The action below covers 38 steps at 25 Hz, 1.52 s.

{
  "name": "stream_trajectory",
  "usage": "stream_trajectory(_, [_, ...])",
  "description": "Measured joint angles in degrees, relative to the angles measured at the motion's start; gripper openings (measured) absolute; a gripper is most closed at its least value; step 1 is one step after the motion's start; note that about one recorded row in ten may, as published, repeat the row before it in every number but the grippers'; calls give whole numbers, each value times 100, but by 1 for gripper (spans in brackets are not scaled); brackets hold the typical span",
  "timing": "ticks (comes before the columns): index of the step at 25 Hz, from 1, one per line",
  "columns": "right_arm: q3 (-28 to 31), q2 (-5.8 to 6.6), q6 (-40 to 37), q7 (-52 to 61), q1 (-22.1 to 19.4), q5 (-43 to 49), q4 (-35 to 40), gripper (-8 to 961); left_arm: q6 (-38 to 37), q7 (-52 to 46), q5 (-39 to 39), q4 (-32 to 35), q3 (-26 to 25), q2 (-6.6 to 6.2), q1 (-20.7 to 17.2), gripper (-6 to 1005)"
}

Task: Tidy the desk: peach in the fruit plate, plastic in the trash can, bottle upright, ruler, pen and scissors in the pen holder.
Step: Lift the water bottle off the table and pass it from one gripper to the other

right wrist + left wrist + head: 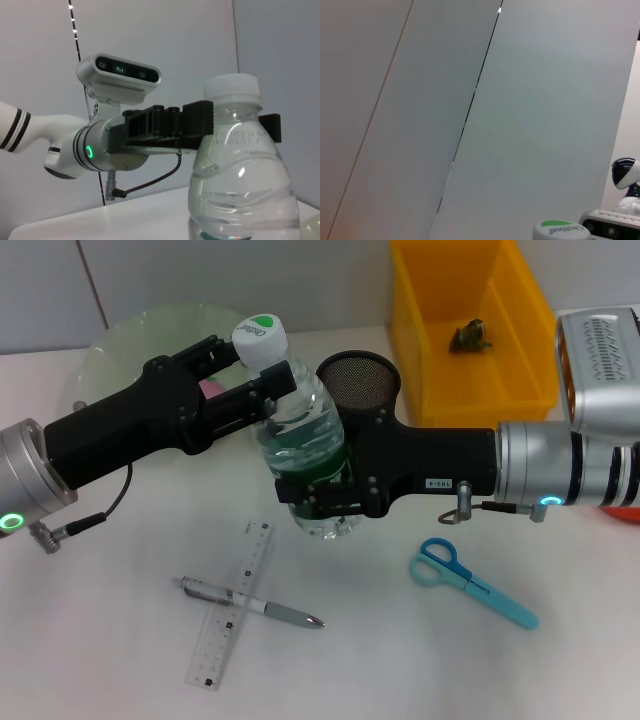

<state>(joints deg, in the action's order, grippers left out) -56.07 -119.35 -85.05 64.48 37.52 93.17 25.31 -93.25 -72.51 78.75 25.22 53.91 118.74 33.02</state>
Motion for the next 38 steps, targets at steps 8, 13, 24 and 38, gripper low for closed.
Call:
stream_trajectory(8, [0, 0, -3, -5, 10, 0, 0, 769, 0, 23, 0, 0, 16, 0, 2, 723])
stream_trajectory(13, [0, 0, -3, -6, 10, 0, 0, 769, 0, 24, 0, 0, 14, 0, 2, 723])
stream_trajectory(24, [0, -2, -11, -6, 10, -9, 0, 769, 0, 36, 0, 0, 23, 0, 3, 723])
stream_trajectory(38, [-129, -9, 3, -5, 10, -32, 0, 769, 0, 35, 0, 0, 42, 0, -9, 723])
